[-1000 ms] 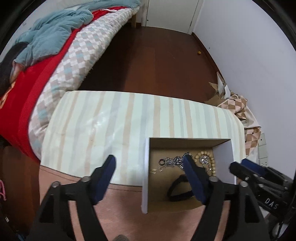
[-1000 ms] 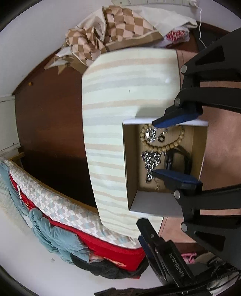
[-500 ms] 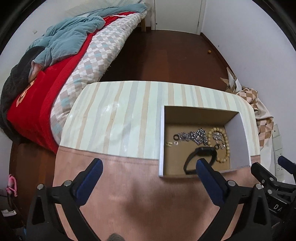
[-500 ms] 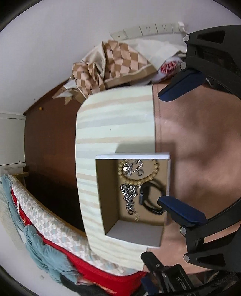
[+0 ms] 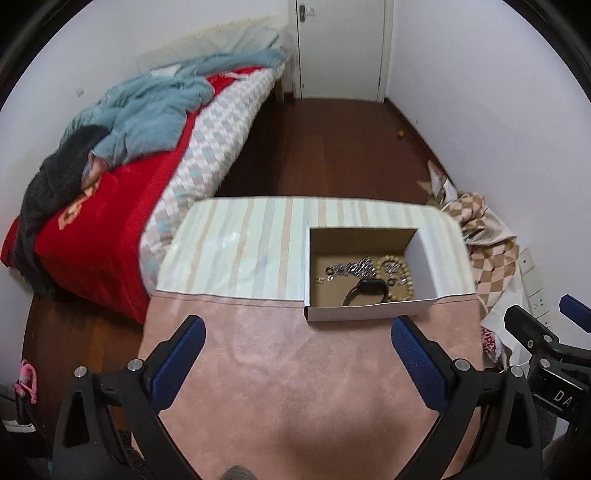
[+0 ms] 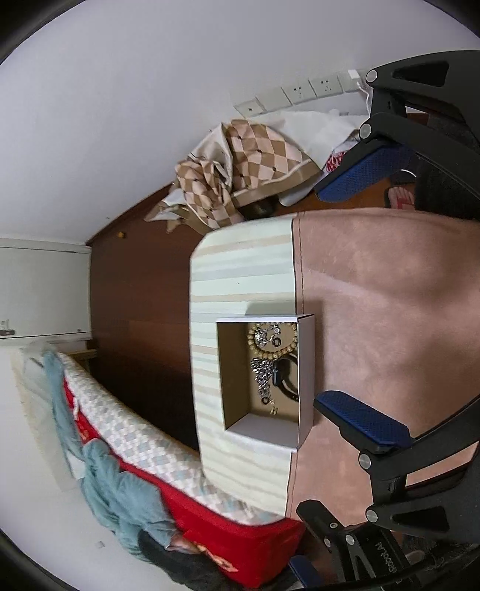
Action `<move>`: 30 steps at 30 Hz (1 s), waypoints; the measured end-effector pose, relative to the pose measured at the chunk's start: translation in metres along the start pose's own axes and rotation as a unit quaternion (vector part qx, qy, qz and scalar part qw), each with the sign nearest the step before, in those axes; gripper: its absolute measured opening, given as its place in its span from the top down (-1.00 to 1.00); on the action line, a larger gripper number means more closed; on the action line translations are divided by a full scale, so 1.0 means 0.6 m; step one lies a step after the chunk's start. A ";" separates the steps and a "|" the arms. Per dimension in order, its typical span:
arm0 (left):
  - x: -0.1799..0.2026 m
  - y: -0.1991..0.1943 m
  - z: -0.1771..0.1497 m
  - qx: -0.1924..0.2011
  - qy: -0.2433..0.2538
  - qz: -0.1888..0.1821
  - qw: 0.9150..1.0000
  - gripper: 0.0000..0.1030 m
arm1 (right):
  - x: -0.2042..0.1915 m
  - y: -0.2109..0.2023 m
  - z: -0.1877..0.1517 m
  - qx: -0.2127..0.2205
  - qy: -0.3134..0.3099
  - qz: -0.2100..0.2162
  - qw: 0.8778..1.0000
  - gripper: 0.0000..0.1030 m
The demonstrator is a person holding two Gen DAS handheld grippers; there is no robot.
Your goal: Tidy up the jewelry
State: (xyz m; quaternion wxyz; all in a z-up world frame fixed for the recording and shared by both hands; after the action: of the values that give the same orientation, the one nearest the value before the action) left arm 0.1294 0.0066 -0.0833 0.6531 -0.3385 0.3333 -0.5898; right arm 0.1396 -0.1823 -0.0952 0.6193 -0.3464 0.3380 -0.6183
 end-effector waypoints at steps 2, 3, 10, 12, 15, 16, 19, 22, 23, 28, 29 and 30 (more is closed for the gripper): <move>-0.001 -0.033 0.000 0.014 0.000 -0.005 1.000 -0.99 | 0.003 -0.035 -0.001 0.013 0.002 0.001 1.000 -1.00; 0.000 -0.049 0.001 0.020 0.000 -0.008 1.000 -0.99 | 0.004 -0.054 -0.002 0.021 0.003 0.002 1.000 -1.00; -0.006 -0.136 0.005 0.059 -0.009 -0.018 0.998 -0.99 | 0.004 -0.182 -0.004 0.079 -0.002 -0.004 0.997 -1.00; -0.009 -0.154 0.004 0.064 -0.013 -0.020 0.998 -0.99 | 0.004 -0.206 -0.004 0.090 -0.003 -0.006 0.996 -1.00; -0.013 -0.180 -0.001 0.071 -0.017 -0.021 0.997 -0.99 | 0.006 -0.239 -0.006 0.102 0.001 -0.004 0.995 -1.00; -0.013 -0.187 -0.002 0.072 -0.018 -0.021 0.997 -0.99 | 0.007 -0.251 -0.007 0.106 0.004 -0.001 0.994 -1.00; -0.013 -0.208 -0.006 0.075 -0.020 -0.026 0.997 -0.99 | 0.012 -0.278 -0.010 0.116 0.004 -0.002 0.993 -1.00; -0.011 -0.228 -0.009 0.077 -0.021 -0.029 0.996 -0.99 | 0.014 -0.298 -0.012 0.121 0.003 0.000 0.993 -1.00; -0.011 -0.231 -0.010 0.076 -0.022 -0.030 0.996 -0.99 | 0.015 -0.300 -0.013 0.121 0.004 0.001 0.993 -1.00; -0.006 -0.236 -0.009 0.064 -0.024 -0.030 0.997 -0.99 | 0.019 -0.307 -0.012 0.114 0.003 0.002 0.993 -1.00; -0.005 -0.234 -0.007 0.063 -0.023 -0.028 0.997 -0.99 | 0.019 -0.306 -0.011 0.113 0.004 0.001 0.994 -1.00; -0.004 -0.231 -0.005 0.060 -0.022 -0.026 0.998 -0.99 | 0.021 -0.303 -0.007 0.110 0.005 0.001 0.994 -1.00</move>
State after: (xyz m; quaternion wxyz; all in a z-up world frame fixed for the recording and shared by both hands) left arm 0.0515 -0.0016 0.0309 0.6637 -0.3201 0.2740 -0.6181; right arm 0.0393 -0.1941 0.0566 0.6524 -0.2730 0.2713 -0.6528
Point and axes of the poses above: each gripper's, at about its wrist camera, not at the fingertips, and y roughly the way its jaws point, x to its right, z to its top, the point moved 5 cm from there along y, roughly the way its jaws point
